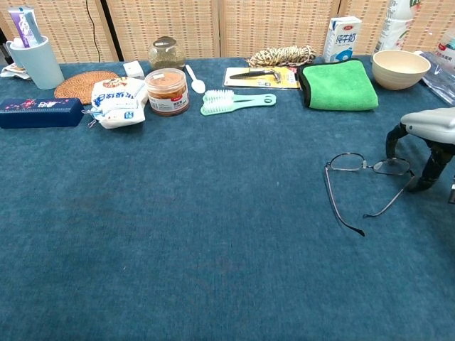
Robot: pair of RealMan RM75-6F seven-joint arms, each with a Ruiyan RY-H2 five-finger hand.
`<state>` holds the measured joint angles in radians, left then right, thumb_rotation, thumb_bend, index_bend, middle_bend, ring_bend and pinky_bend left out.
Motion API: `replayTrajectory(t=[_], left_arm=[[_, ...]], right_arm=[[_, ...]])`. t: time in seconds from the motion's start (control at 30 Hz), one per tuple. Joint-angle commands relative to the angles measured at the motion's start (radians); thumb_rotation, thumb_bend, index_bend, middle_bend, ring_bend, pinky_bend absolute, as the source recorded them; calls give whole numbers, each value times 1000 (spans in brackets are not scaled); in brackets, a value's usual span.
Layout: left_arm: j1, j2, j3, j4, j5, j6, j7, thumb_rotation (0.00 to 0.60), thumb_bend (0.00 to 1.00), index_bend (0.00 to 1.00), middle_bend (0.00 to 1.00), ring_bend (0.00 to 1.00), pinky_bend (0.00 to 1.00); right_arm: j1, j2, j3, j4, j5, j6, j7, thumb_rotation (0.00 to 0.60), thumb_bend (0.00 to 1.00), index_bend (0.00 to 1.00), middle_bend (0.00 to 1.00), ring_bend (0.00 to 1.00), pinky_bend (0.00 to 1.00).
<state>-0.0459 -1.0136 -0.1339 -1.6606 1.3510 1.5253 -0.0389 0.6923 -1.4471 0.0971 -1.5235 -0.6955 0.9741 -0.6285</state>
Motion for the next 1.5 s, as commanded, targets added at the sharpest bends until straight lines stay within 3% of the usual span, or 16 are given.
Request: replayTrajectory(t=[0.03,0.4,0.8,1.07,1.5], left_arm=[[-2,-1,-1,-1,1,-1,2,591,376,201,110,72,15],[-7,-2,-5,0,-5,-7,9,592,377,201,110,63,15],[-4,5,-5,-3,-7,-3,11,591,377,201,109,62,15],[-1,9,-5,-8,-6,2,13,591,377,201,109,59,15],[2,11,-4,-13,-6,6,17,593,377,201,99,40,3]], right_arm=[[5,15,-3,-26,-2,7,-12,600,36,375,114,44,0],[16,6,-10,-64,0,28,-36,600,34,469,120,44,0],[33,-30,3,-46,2,38,-30,600,39,484,128,47,0],[34,-45,9,-39,2,46,-19,600,156,545,151,49,0],[44,-75,35,8,33,46,-3,600,259,605,192,89,0]])
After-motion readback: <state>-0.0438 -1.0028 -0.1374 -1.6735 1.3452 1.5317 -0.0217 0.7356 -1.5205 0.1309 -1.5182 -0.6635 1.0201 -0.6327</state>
